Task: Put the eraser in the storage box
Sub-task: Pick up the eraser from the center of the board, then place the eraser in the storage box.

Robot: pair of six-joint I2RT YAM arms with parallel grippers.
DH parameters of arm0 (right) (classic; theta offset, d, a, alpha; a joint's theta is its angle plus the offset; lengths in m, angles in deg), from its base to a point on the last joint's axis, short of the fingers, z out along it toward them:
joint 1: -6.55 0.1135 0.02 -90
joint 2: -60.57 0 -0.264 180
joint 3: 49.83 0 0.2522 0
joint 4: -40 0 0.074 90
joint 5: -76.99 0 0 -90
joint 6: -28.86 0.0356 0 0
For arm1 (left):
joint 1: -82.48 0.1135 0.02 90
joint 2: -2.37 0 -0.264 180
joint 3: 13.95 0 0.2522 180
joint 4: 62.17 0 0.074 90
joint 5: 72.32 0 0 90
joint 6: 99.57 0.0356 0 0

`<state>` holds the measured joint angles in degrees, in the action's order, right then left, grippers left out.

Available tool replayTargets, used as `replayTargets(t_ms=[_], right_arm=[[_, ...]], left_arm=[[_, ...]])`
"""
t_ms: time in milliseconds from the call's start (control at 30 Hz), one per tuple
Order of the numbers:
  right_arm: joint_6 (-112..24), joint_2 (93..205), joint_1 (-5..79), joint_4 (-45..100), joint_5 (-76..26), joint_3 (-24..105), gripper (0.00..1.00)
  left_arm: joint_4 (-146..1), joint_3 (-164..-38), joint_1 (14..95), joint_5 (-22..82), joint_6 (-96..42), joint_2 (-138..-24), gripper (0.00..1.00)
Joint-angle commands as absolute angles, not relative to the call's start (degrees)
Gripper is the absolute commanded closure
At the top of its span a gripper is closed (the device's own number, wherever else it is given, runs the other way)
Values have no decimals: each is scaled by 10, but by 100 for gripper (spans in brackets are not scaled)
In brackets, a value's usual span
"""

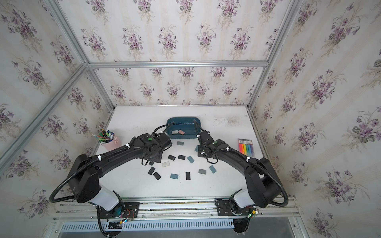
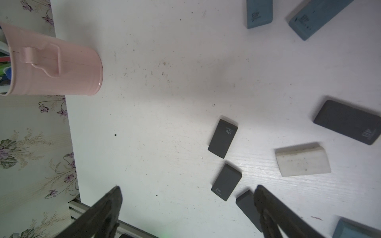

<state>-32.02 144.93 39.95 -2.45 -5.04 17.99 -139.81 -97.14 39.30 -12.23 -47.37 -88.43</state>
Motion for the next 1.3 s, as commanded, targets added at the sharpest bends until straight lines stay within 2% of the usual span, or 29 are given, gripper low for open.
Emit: replayTargets(t_ms=[0, 267, 633, 667, 1033, 1267], right_arm=[[-342, 1457, 398, -55, -34, 233, 78], [-387, 1528, 396, -105, -45, 432, 77], [-426, 1723, 382, -153, -120, 681, 78], [-426, 1739, 361, -159, -125, 695, 79], [-428, 1869, 354, -150, -133, 764, 78], [-428, 1906, 354, -155, -137, 775, 76]], left_arm=[[-1404, -966, 392, -141, -493, -870, 1], [-1390, -932, 393, -143, -512, -835, 1], [-1377, -888, 393, -122, -536, -814, 1], [-1377, -886, 392, -121, -538, -812, 1], [-1363, -861, 392, -94, -548, -804, 1], [-1352, -844, 392, -83, -549, -793, 1]])
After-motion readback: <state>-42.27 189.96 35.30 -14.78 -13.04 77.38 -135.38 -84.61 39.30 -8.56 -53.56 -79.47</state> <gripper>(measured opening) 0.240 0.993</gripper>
